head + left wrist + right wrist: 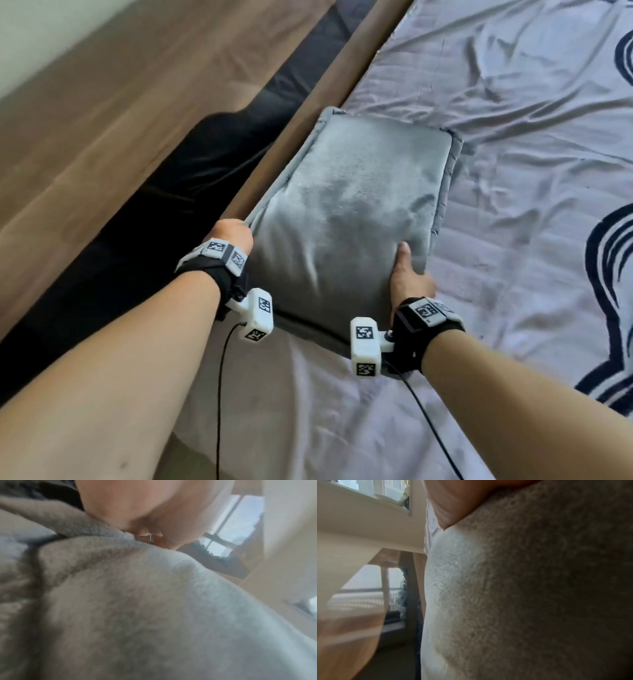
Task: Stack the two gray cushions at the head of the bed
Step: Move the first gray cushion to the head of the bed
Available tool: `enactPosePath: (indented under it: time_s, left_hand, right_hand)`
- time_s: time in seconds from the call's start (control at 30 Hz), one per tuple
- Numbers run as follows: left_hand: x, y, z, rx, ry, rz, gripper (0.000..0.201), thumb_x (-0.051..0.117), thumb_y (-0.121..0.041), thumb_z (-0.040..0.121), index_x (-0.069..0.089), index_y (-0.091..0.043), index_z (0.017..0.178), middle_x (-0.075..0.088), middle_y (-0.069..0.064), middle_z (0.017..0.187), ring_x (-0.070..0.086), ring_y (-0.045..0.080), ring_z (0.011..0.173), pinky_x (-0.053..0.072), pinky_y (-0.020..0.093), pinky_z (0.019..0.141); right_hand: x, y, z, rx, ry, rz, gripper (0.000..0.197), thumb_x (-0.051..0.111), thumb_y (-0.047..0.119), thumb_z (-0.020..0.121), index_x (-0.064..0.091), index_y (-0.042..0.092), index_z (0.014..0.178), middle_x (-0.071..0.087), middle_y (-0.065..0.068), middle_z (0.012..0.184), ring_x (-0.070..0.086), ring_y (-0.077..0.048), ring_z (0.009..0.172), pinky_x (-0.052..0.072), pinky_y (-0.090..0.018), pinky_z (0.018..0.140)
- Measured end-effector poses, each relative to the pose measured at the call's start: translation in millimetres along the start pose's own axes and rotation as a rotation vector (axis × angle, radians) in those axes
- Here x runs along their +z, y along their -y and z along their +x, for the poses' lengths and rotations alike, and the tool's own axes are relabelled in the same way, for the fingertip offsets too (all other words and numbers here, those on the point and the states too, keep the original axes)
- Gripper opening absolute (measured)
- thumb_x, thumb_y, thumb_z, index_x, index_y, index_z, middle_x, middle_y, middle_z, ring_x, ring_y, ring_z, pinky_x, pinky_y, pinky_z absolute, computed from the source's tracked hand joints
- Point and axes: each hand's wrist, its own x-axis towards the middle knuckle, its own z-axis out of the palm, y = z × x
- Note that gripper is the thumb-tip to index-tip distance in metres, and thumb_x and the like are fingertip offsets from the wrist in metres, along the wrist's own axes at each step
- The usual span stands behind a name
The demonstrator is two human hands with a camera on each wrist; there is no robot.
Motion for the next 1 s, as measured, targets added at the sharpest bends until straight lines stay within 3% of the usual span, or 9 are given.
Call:
enactPosePath:
  time_s: [0.1, 0.17, 0.27, 0.4, 0.47, 0.6, 0.73, 0.9, 1.0]
  left_hand:
    - [17.3, 16.8, 3.5, -0.066, 0.062, 0.013, 0.030, 0.037, -0.005, 0.099, 0.066, -0.001, 0.096, 0.058, 0.022, 0.115, 0.054, 0.038, 0.119, 0.036, 0.030, 0.080]
    - [25.2, 21.6, 1.8, -0.055, 0.038, 0.037, 0.033, 0.040, -0.003, 0.097, 0.066, 0.002, 0.118, 0.062, 0.024, 0.121, 0.057, 0.038, 0.114, 0.039, 0.033, 0.081]
    - [32.5, 29.7, 5.1, -0.060, 0.008, -0.018, 0.031, 0.044, -0.003, 0.092, 0.071, -0.004, 0.109, 0.056, 0.013, 0.093, 0.047, 0.027, 0.084, 0.032, 0.024, 0.071]
    - [34.3, 40.6, 8.3, -0.118, 0.033, -0.072, 0.022, 0.042, 0.000, 0.092, 0.054, -0.009, 0.075, 0.049, 0.007, 0.092, 0.037, 0.021, 0.084, 0.030, 0.024, 0.070]
    - [34.0, 35.6, 2.3, -0.155, 0.027, -0.125, 0.030, 0.037, -0.003, 0.097, 0.062, -0.009, 0.080, 0.048, 0.005, 0.100, 0.039, 0.027, 0.088, 0.032, 0.024, 0.075]
    - [34.7, 9.9, -18.5, -0.172, -0.048, -0.255, 0.039, 0.034, -0.003, 0.100, 0.055, 0.003, 0.132, 0.056, 0.016, 0.137, 0.051, 0.035, 0.130, 0.043, 0.029, 0.100]
    - [51.6, -5.5, -40.7, -0.110, 0.017, -0.363, 0.038, 0.043, -0.016, 0.098, 0.058, -0.011, 0.133, 0.059, 0.008, 0.136, 0.056, 0.025, 0.127, 0.035, 0.011, 0.063]
    - [75.1, -39.9, -72.6, -0.092, 0.054, -0.455, 0.040, 0.044, -0.020, 0.096, 0.059, -0.011, 0.131, 0.061, 0.008, 0.134, 0.059, 0.023, 0.121, 0.046, 0.030, 0.093]
    - [103.3, -74.6, -97.9, -0.009, 0.161, -0.462, 0.040, 0.045, -0.020, 0.092, 0.060, -0.010, 0.129, 0.065, 0.004, 0.118, 0.052, 0.014, 0.096, 0.043, 0.025, 0.082]
  right_hand:
    - [9.9, -19.6, 3.2, 0.081, 0.030, -0.041, 0.086, 0.054, 0.069, 0.093, 0.050, 0.004, 0.149, 0.053, -0.020, 0.152, 0.051, -0.038, 0.139, 0.035, -0.037, 0.115]
    - [17.8, -27.6, 8.6, 0.104, 0.046, -0.031, 0.105, 0.055, 0.081, 0.081, 0.044, 0.006, 0.153, 0.050, -0.018, 0.156, 0.049, -0.038, 0.141, 0.034, -0.042, 0.120]
    - [29.6, -39.7, 17.0, 0.070, 0.062, 0.048, 0.140, 0.066, 0.093, 0.044, 0.041, 0.012, 0.155, 0.052, -0.013, 0.154, 0.053, -0.034, 0.139, 0.039, -0.046, 0.119]
    - [39.0, -52.3, 27.1, 0.019, 0.037, 0.074, 0.150, 0.068, 0.100, 0.023, 0.052, 0.015, 0.147, 0.063, -0.010, 0.142, 0.062, -0.029, 0.128, 0.046, -0.043, 0.113]
    - [33.8, -50.2, 26.8, 0.028, 0.018, 0.061, 0.142, 0.065, 0.099, 0.033, 0.054, 0.013, 0.145, 0.062, -0.010, 0.143, 0.060, -0.030, 0.130, 0.045, -0.043, 0.114]
    - [15.0, -38.2, 31.9, 0.041, 0.001, 0.041, 0.101, 0.058, 0.084, 0.074, 0.056, 0.008, 0.139, 0.060, -0.014, 0.141, 0.060, -0.033, 0.126, 0.044, -0.044, 0.112]
    - [-14.1, -21.7, 45.3, 0.039, 0.044, 0.086, 0.069, 0.065, 0.073, 0.080, 0.058, 0.013, 0.111, 0.067, -0.011, 0.116, 0.067, -0.027, 0.095, 0.056, -0.049, 0.097]
    - [-68.2, -9.5, 57.3, 0.092, 0.114, 0.232, 0.054, 0.063, 0.060, 0.092, 0.047, 0.016, 0.118, 0.064, -0.011, 0.110, 0.069, -0.033, 0.109, 0.056, -0.052, 0.096]
    - [-111.8, -9.2, 63.5, 0.083, 0.106, 0.267, 0.061, 0.063, 0.060, 0.093, 0.051, 0.013, 0.131, 0.065, -0.009, 0.101, 0.071, -0.032, 0.106, 0.058, -0.048, 0.089]
